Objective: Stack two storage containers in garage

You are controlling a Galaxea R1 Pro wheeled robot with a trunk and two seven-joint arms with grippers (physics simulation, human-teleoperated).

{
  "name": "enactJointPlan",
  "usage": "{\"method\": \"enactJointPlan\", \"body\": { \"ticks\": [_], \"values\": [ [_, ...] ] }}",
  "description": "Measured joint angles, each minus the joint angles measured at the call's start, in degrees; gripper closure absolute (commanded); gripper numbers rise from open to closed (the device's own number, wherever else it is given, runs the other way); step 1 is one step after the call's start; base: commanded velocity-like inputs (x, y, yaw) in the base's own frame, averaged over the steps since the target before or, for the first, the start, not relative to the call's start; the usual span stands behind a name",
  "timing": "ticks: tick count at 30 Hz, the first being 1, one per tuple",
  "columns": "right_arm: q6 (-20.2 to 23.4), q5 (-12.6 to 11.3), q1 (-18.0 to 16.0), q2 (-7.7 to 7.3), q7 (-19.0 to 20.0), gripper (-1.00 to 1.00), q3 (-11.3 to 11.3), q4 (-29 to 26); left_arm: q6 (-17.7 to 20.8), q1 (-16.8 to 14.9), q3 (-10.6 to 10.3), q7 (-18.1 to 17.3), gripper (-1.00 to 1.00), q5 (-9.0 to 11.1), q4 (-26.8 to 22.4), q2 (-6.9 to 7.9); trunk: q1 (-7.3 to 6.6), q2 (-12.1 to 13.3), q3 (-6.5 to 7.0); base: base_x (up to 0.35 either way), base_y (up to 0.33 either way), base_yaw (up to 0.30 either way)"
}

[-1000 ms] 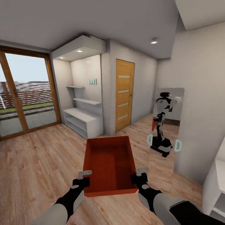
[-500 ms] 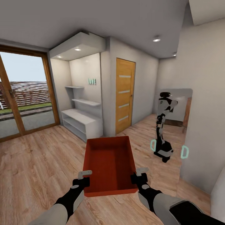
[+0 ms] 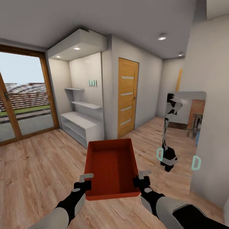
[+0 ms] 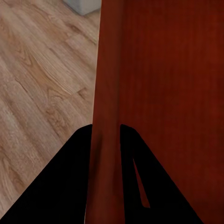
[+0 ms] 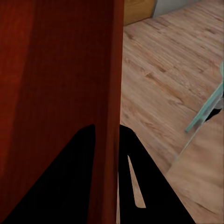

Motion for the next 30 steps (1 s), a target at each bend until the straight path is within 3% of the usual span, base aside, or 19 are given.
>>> {"method": "enactJointPlan", "body": {
  "ticks": [7,12,16,22,30],
  "values": [
    [0.04,0.13,0.00,0.00,-0.01,1.00,-0.09,-0.03,0.00,0.00,0.03,0.00,1.00,0.00,0.00,0.00,0.00,0.00,0.00,0.282,0.000,0.000],
    [0.11,-3.49,0.07,0.28,-0.40,1.00,3.96,-0.55,0.35,0.04,0.35,-0.34,1.00,-0.50,-0.83,0.16,0.03,0.00,0.00,0.000,0.000,0.000],
    [0.14,-5.08,0.21,0.24,-0.14,1.00,5.44,-0.59,0.27,0.03,0.03,-0.34,1.00,-0.14,-0.48,0.23,0.04,0.00,-0.01,0.000,0.000,0.000],
    [1.00,-4.23,0.31,0.06,-0.07,1.00,5.06,-1.33,0.24,0.03,0.15,-0.18,1.00,0.04,-0.33,0.16,0.04,0.00,-0.01,0.000,0.000,0.000],
    [2.01,-5.58,0.31,0.07,-0.10,1.00,6.92,-2.19,0.25,0.01,0.50,-0.30,1.00,0.14,-0.29,0.25,0.01,-0.01,-0.01,0.178,0.000,0.000]
  ]
}}
